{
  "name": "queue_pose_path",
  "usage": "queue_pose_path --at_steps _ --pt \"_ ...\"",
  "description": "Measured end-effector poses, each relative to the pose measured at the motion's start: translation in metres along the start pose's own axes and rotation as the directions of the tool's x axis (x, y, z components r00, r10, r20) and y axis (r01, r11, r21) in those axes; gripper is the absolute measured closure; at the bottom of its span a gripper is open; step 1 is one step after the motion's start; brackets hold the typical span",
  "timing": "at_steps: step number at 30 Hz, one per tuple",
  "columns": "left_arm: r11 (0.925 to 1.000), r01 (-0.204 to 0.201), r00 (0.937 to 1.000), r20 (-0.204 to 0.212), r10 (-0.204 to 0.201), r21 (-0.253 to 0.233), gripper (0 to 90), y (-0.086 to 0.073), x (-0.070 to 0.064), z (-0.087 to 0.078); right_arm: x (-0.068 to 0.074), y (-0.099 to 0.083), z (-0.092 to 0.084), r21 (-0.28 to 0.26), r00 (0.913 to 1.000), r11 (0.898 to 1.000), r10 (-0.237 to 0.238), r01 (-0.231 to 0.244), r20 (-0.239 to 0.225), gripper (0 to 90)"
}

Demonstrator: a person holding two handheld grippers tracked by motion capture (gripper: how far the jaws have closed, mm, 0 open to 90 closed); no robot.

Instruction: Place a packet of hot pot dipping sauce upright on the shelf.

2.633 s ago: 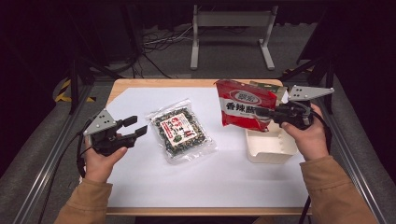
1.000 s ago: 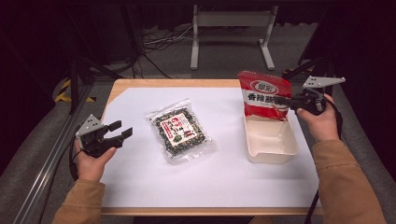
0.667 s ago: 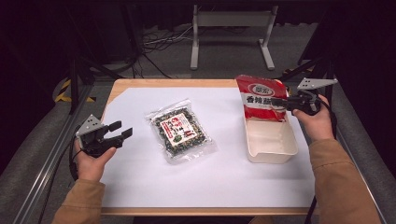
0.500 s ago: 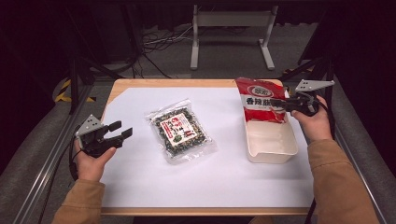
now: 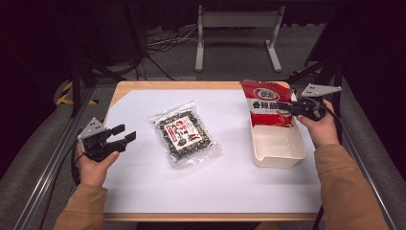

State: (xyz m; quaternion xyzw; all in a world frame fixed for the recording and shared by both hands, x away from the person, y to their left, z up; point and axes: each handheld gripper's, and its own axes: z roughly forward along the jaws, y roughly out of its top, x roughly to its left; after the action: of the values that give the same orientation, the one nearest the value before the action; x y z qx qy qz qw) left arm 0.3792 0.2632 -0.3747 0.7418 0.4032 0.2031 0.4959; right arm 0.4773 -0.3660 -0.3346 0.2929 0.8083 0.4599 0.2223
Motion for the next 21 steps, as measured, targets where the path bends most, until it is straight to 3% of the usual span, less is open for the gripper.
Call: queue_pose_path --at_steps 4,8,11,19,21 --pt "1.0 0.002 1.0 0.003 -0.002 0.0 43.9 0.0 0.0 0.0 0.002 -0.003 0.001 0.078 0.9994 0.997 -0.021 0.019 0.028 84.8" --pt "1.0 0.005 1.0 0.003 -0.005 0.0 43.9 0.0 0.0 0.0 0.001 -0.008 0.0 0.072 0.9993 0.997 -0.016 0.013 0.034 86.0" --pt "1.0 0.004 1.0 0.006 -0.004 0.002 43.9 0.0 -0.001 0.001 0.002 -0.008 0.002 0.081 0.9966 0.995 -0.059 0.055 0.056 86.4" --pt "1.0 0.004 1.0 0.006 -0.004 -0.002 43.9 0.0 0.0 0.0 -0.002 -0.016 0.01 0.091 0.991 0.993 -0.08 0.07 0.107 86.0" --pt "1.0 0.004 1.0 0.006 -0.004 -0.002 43.9 0.0 0.0 0.0 -0.003 -0.021 0.01 0.076 0.9926 0.996 -0.056 0.048 0.108 86.1"
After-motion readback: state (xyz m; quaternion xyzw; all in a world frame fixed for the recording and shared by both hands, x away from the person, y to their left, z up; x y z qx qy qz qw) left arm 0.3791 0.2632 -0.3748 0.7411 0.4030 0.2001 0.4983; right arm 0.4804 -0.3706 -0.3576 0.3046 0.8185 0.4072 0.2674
